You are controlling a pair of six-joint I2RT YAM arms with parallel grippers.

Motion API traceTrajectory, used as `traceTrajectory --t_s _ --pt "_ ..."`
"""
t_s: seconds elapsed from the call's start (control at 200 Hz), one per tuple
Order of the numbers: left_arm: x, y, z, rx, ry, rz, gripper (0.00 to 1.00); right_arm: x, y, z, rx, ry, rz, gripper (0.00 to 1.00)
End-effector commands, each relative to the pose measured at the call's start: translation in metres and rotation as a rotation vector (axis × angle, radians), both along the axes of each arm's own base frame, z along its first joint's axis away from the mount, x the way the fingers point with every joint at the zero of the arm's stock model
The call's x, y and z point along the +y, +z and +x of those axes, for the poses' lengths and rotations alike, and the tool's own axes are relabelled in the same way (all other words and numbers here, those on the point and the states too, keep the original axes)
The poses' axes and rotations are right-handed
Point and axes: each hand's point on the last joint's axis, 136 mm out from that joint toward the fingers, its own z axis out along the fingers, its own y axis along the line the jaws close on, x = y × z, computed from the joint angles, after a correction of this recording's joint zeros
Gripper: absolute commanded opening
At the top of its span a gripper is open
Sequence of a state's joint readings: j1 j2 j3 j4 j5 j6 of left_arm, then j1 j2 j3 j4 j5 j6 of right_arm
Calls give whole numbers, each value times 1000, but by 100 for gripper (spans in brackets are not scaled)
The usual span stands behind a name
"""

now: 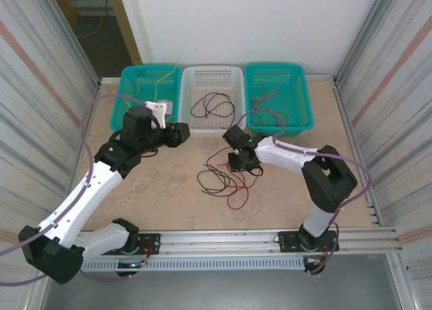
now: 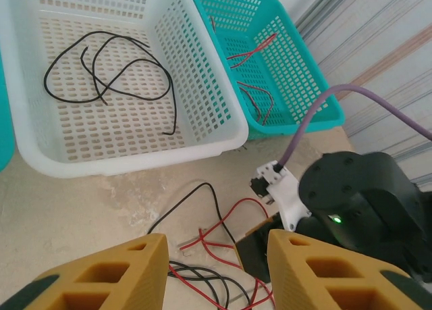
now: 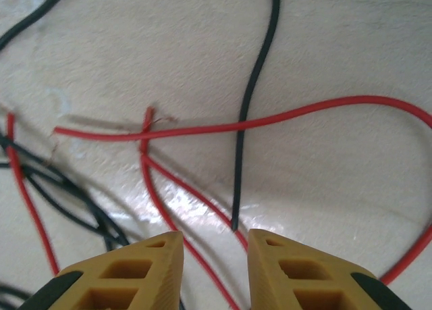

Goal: Untangle the cables

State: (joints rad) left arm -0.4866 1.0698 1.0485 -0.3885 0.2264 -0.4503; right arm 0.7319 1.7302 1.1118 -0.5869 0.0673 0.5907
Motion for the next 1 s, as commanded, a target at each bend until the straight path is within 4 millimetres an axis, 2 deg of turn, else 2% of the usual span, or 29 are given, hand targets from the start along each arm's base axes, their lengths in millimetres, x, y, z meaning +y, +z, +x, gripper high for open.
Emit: traceTrajectory --t_s 0.0,0.2,0.276,0.366,0.451,0.586,0.772,0.877,0.997 --pt "-1 6 -5 -7 -8 -15 44 -2 -11 9 3 -4 -41 28" --pt "1 4 -7 -5 -6 -6 44 -8 -31 11 37 -25 -78 23" --pt "1 5 -7 -8 -9 -5 44 -9 -34 11 41 -26 -86 17" --pt "1 9 -6 -15 -10 -6 44 -9 -30 12 30 -25 -88 7" --pt "0 12 -6 -23 -12 -5 46 -11 -15 12 -13 -15 -97 0" --pt "-2 13 -5 -27 -24 0 52 -8 30 12 -142 40 -107 0" --pt "-10 20 -6 -53 -70 -9 61 6 116 3 -341 161 -22 0" --pt "-15 20 -6 -69 -100 -7 66 18 166 -10 -438 255 62 0" --pt "-24 19 -7 -67 -149 -5 67 27 217 -27 -535 331 172 0"
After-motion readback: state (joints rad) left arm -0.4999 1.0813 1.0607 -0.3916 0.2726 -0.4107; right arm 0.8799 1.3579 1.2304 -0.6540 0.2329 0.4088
